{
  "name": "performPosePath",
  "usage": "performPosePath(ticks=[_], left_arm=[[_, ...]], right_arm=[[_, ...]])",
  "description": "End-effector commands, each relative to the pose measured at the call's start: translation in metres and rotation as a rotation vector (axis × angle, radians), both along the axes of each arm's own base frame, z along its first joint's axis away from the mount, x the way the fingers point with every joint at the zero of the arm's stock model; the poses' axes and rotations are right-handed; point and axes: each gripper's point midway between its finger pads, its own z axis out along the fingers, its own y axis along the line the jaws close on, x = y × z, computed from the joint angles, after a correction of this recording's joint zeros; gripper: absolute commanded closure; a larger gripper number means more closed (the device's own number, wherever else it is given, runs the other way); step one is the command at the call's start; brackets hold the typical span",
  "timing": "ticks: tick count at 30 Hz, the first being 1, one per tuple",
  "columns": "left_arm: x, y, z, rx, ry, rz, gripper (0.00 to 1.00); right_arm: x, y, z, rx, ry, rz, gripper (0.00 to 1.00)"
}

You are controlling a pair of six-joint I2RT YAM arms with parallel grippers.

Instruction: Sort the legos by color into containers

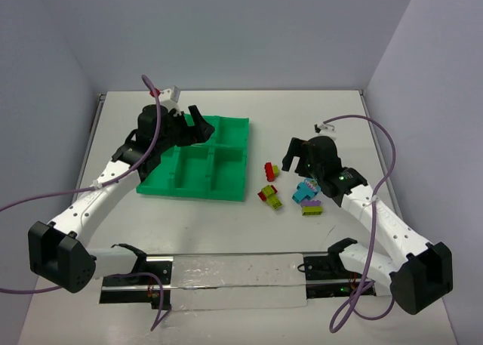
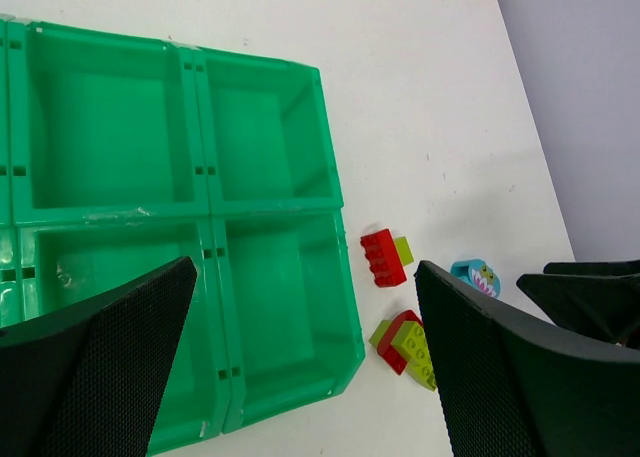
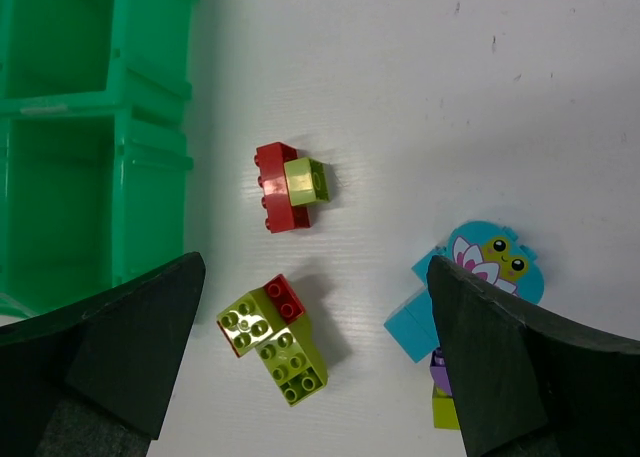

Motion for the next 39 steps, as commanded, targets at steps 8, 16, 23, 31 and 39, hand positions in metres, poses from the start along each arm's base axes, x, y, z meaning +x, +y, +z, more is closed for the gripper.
performPosePath(ticks=[8,16,23,31,39], left_arm=[[0.004,-0.004,-0.005,0.083,0.022,0.037,0.01],[-0.001,-0.016,-0.014,0.135,0.031,0.024,0.01],[-0.002,-0.013,-0.006,0.150,0.017,0.029,0.01],[-0.004,-0.011,-0.006,0.153,0.012,0.029,0.01],[-0.007,-0.008,-0.009,0.156,0.014,0.034,0.01]], right_arm=[[-0.004,0.011,0.002,-0.013,-0.003,0.092,0.01],[-0.026,0.058,-0.027,-0.180,0.095,0.330,0.06],[-0.034,0.074,-0.053,-0.230,0.161,0.407,0.27],[-0.038,0.094,-0.064,-0.301,0.180,0.476,0.32],[-0.024,0.094,-0.068,-0.370,0.186,0.440,0.33]])
